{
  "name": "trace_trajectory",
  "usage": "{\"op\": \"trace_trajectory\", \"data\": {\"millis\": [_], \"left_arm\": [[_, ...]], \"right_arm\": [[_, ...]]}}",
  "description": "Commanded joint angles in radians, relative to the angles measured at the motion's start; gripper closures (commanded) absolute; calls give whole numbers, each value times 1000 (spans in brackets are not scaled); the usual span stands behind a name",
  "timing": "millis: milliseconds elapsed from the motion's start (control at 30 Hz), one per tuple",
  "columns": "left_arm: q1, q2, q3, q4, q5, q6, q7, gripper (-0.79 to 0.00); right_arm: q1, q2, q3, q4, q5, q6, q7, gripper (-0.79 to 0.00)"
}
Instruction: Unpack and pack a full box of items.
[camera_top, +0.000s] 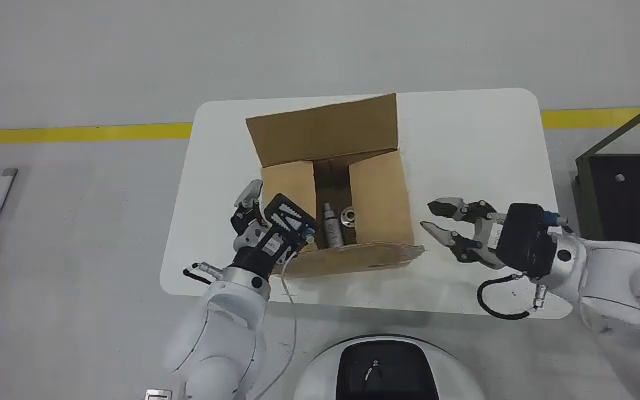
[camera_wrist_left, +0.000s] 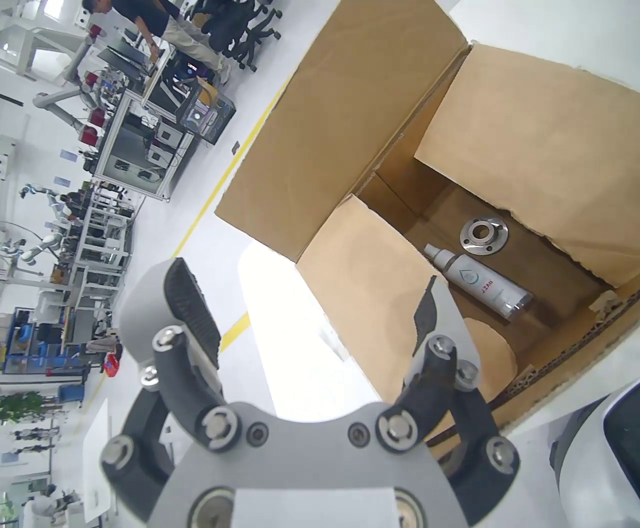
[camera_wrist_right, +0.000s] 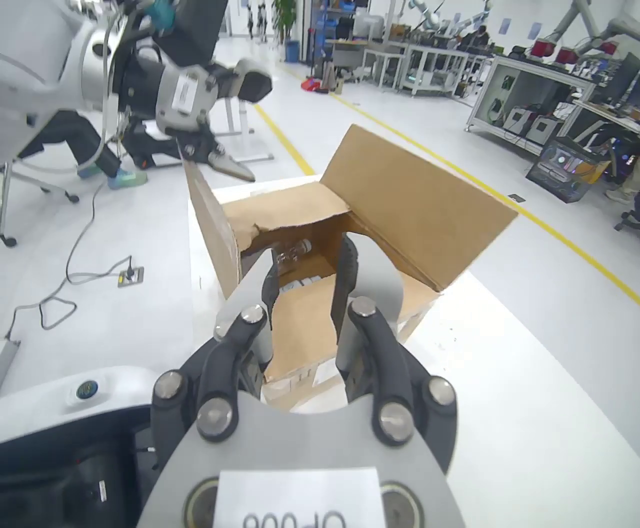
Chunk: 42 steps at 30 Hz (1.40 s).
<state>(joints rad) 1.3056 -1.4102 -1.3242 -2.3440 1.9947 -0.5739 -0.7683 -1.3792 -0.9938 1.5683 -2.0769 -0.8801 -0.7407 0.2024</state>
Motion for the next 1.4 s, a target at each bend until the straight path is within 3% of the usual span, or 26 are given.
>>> {"op": "trace_trajectory", "data": {"millis": [0,133,367,600,1367], "left_arm": [[12,3,-3,-6,-9,-17,10,-785],[24,8,-13,-6,-8,-41,38,-785],[44,15,-45,-6,-18,-18,88,-785],[25,15,-65,-6,-40,72,100,-785],[10,27,-54,-6,-57,61,94,-785]], "right_arm": [[3,1,10,15,98,-3,1,0],[31,4,-19,52,238,27,104,0],[139,4,-207,135,444,26,374,0],[176,-3,-258,192,495,65,364,0],[226,3,-277,206,488,97,440,0]]}}
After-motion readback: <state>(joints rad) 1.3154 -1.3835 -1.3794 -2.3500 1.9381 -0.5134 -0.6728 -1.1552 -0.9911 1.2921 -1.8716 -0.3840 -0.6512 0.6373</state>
